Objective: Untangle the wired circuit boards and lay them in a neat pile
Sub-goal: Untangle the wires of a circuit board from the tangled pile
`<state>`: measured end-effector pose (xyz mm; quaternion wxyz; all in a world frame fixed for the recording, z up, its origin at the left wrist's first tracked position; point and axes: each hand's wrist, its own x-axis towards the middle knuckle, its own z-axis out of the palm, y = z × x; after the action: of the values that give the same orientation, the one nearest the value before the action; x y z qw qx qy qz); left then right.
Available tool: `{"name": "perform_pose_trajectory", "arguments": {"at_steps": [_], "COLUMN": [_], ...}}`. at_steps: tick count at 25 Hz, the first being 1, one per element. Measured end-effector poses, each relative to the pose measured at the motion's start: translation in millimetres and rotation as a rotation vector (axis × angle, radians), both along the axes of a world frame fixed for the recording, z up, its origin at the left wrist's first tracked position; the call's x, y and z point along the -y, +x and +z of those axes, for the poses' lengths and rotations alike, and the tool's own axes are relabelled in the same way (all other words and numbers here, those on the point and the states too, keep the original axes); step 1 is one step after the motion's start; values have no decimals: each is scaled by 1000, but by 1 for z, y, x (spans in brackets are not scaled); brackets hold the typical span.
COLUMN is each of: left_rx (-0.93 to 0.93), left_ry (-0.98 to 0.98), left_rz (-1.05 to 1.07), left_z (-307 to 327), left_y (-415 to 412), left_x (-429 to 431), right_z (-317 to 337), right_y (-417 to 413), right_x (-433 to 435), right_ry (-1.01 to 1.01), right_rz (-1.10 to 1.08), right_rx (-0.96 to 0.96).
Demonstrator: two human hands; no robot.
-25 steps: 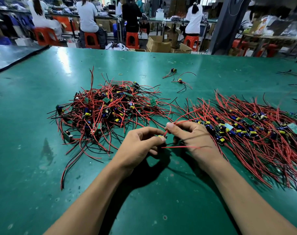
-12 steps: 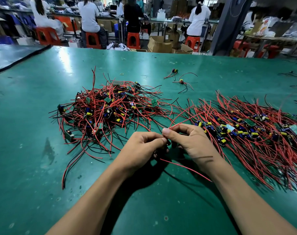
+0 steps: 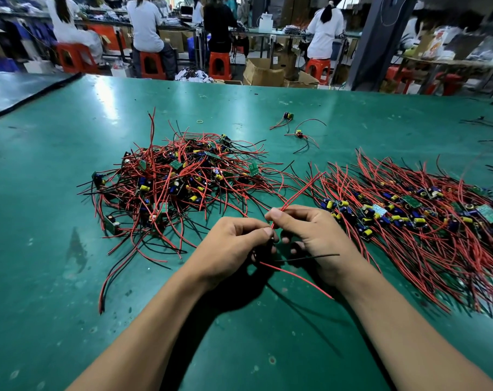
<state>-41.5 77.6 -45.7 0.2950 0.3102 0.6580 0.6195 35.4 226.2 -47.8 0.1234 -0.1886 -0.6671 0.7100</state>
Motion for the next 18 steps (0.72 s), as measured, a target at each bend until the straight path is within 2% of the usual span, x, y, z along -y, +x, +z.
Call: {"name": "perform_pose_trajectory", "arguments": {"at_steps": [2, 6, 11, 18], "left_rx": [-28, -22, 18, 10], "left_ry": [-28, -44, -20, -20], "left_rz": [-18, -14, -6, -7], "left_z": [0, 1, 3, 2], "left_y": [1, 2, 3, 4], "left_x": [0, 0, -1, -1], "right_z": [1, 2, 10, 14], "right_y": [-1, -2, -4, -3], "right_x": [-2, -9, -9, -14], "right_ry": [-48, -201, -429, -592], "right_rz": [-77, -203, -226, -285], "right_rx": [22, -61, -54, -95]}}
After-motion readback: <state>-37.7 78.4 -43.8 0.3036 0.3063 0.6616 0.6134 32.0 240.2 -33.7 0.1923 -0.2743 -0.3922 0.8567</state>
